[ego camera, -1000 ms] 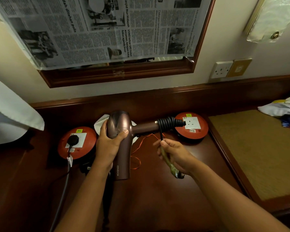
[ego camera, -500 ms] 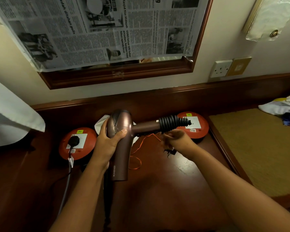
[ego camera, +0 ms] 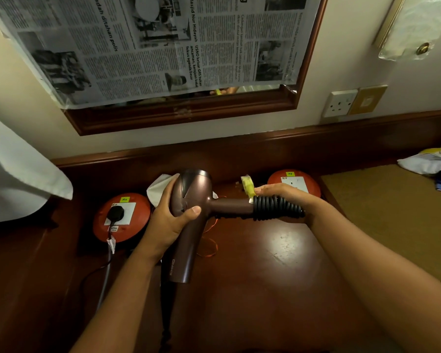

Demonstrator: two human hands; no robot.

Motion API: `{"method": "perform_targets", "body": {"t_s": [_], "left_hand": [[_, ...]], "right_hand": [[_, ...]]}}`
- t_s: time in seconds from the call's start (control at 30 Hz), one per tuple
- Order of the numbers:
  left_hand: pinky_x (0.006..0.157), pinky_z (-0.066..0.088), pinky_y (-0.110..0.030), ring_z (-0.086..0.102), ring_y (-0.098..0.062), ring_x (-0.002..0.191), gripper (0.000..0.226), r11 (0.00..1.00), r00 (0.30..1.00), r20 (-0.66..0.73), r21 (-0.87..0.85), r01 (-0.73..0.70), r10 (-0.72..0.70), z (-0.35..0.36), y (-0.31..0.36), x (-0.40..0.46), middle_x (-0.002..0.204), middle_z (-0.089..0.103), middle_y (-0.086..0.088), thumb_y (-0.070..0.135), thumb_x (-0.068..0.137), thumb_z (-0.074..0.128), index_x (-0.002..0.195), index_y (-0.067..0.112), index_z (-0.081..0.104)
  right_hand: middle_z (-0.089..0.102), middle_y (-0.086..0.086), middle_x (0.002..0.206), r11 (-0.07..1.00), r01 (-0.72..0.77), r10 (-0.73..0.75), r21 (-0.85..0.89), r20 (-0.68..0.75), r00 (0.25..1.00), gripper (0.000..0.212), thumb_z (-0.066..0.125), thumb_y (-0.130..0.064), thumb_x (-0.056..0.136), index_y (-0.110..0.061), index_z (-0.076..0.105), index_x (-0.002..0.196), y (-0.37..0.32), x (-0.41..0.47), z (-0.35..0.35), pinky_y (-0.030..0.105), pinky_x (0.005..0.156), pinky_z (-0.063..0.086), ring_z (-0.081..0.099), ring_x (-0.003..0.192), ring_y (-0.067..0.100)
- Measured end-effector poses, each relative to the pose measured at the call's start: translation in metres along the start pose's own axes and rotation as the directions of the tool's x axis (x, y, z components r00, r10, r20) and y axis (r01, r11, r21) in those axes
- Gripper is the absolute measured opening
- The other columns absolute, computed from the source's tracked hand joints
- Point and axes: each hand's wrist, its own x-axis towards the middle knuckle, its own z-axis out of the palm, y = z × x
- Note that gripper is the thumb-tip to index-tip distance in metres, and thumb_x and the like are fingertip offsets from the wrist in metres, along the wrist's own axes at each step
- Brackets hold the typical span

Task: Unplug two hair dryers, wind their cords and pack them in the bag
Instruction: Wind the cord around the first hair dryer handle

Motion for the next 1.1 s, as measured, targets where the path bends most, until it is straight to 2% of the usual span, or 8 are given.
{"method": "perform_targets", "body": {"t_s": [0.13,0.23,0.3,0.43,0.53,0.77,0.9,1.1], "left_hand": [[0.098,0.048,-0.028,0.052,-0.004,0.122,0.099,0.998,0.999,0.042,0.058,0.007,-0.009,-0.001,-0.012,0.004,0.141,0.044,0.010,0.052,0.063,0.076,0.147,0.037,0.025],[0.097,0.045,-0.022,0.048,0.006,0.120,0.101,0.992,0.996,0.089,0.125,-0.007,-0.004,0.005,-0.020,0.004,0.138,0.043,0.019,0.057,0.063,0.075,0.147,0.040,0.022],[0.092,0.044,-0.016,0.047,0.009,0.118,0.102,0.990,0.996,0.087,0.141,-0.003,-0.009,0.013,-0.024,0.002,0.136,0.042,0.019,0.058,0.061,0.074,0.147,0.040,0.020],[0.089,0.043,-0.017,0.050,-0.006,0.118,0.101,0.990,0.998,0.030,0.133,0.046,-0.050,0.031,-0.043,0.000,0.135,0.043,0.013,0.050,0.063,0.076,0.147,0.037,0.021],[0.095,0.044,-0.027,0.047,-0.011,0.124,0.103,0.988,0.995,0.020,0.127,0.091,-0.094,0.039,-0.059,-0.005,0.140,0.038,0.011,0.055,0.061,0.075,0.146,0.041,0.019],[0.109,0.034,-0.034,0.034,-0.012,0.136,0.099,0.973,0.989,0.025,0.184,0.138,-0.145,0.068,-0.090,-0.017,0.151,0.031,0.004,0.044,0.070,0.076,0.150,0.029,0.019],[0.103,0.030,-0.021,0.031,-0.007,0.134,0.097,0.968,0.977,0.053,0.158,0.197,-0.207,0.091,-0.109,-0.027,0.146,0.030,0.010,0.032,0.076,0.078,0.151,0.028,0.018],[0.110,0.036,-0.035,0.035,-0.010,0.137,0.102,0.938,0.941,0.074,0.135,0.320,-0.332,0.118,-0.145,-0.040,0.149,0.032,0.012,0.057,0.062,0.074,0.143,0.051,0.014]], "right_hand": [[0.062,0.015,0.093,0.990,-0.020,0.029,-0.140,0.062,0.998,0.048,0.058,-0.028,0.090,0.004,0.048,0.124,-0.017,-0.004,0.000,0.026,0.059,0.055,0.064,0.074,0.023],[0.060,0.006,0.087,0.964,-0.046,0.069,-0.262,0.077,0.995,0.055,0.061,-0.024,0.090,0.001,0.041,0.134,-0.022,-0.009,0.006,0.023,0.067,0.052,0.057,0.070,0.016],[0.063,0.009,0.104,0.873,-0.039,0.069,-0.486,0.045,0.997,0.067,0.069,-0.035,0.084,-0.010,0.038,0.137,-0.019,-0.011,0.014,0.037,0.088,0.053,0.064,0.089,0.026],[0.057,0.004,0.111,0.673,-0.017,-0.043,-0.739,-0.062,0.997,0.089,0.072,-0.046,0.078,-0.019,0.020,0.145,-0.002,-0.017,0.032,0.031,0.073,0.056,0.066,0.086,0.017],[0.062,0.004,0.104,0.672,-0.004,-0.077,-0.741,-0.076,0.994,0.091,0.076,-0.042,0.075,-0.028,0.018,0.144,0.019,-0.022,0.036,0.029,0.063,0.058,0.069,0.074,0.015],[0.060,0.006,0.108,0.583,-0.046,-0.086,-0.811,-0.118,0.989,0.097,0.076,-0.039,0.075,-0.030,0.011,0.146,0.071,-0.016,0.027,0.038,0.074,0.057,0.065,0.082,0.019],[0.055,-0.001,0.103,0.556,-0.112,-0.057,-0.823,-0.172,0.984,0.094,0.074,-0.038,0.075,-0.030,0.011,0.145,0.100,-0.011,0.019,0.035,0.079,0.048,0.058,0.087,0.018],[0.056,0.005,0.125,0.612,-0.107,-0.042,-0.783,-0.168,0.985,0.094,0.074,-0.048,0.072,-0.027,0.018,0.145,0.149,-0.003,0.001,0.036,0.088,0.049,0.056,0.104,0.020]]}}
